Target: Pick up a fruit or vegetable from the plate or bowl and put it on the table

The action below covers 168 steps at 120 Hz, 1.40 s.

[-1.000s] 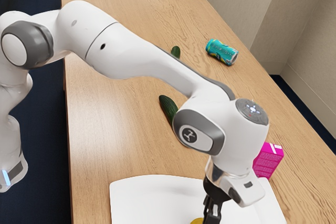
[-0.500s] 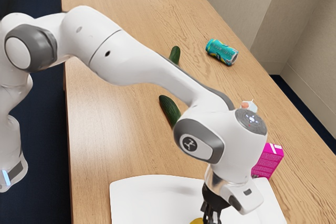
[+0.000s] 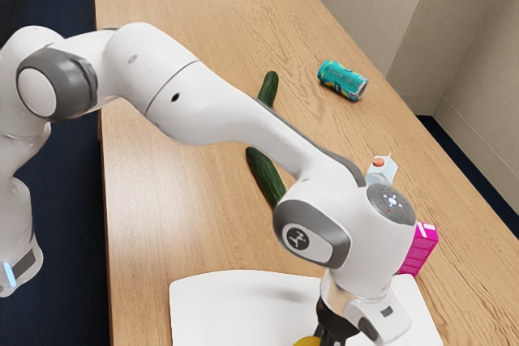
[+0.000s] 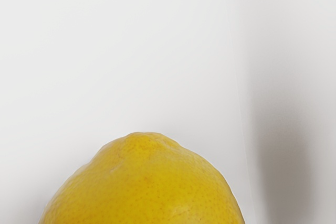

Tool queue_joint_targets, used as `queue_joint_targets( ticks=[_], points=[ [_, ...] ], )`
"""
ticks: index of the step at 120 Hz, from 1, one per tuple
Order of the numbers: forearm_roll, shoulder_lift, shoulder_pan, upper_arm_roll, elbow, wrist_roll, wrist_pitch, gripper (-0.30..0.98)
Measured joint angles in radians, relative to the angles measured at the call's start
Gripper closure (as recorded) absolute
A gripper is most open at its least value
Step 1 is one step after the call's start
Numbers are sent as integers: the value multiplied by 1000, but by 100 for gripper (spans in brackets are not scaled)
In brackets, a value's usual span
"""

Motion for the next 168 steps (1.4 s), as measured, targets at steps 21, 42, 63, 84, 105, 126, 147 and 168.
queue_joint_targets(
  ticks=[21,42,63,84,105,126,147,168],
  points=[
    [-1,2,0,0,-4,-4,10,15],
    [3,-3,-1,-1,-6,-12,13,34],
    [13,-55,-3,-3,7,-22,-14,39],
    [83,-45,-34,-11,138,-26,-71,39],
    [120,166,-174,-3,440,-18,-121,39],
    [137,243,-254,11,548,-10,-166,39],
    [142,248,-282,26,561,-3,-185,36],
    [152,241,-295,33,561,5,-194,10]
  ],
)
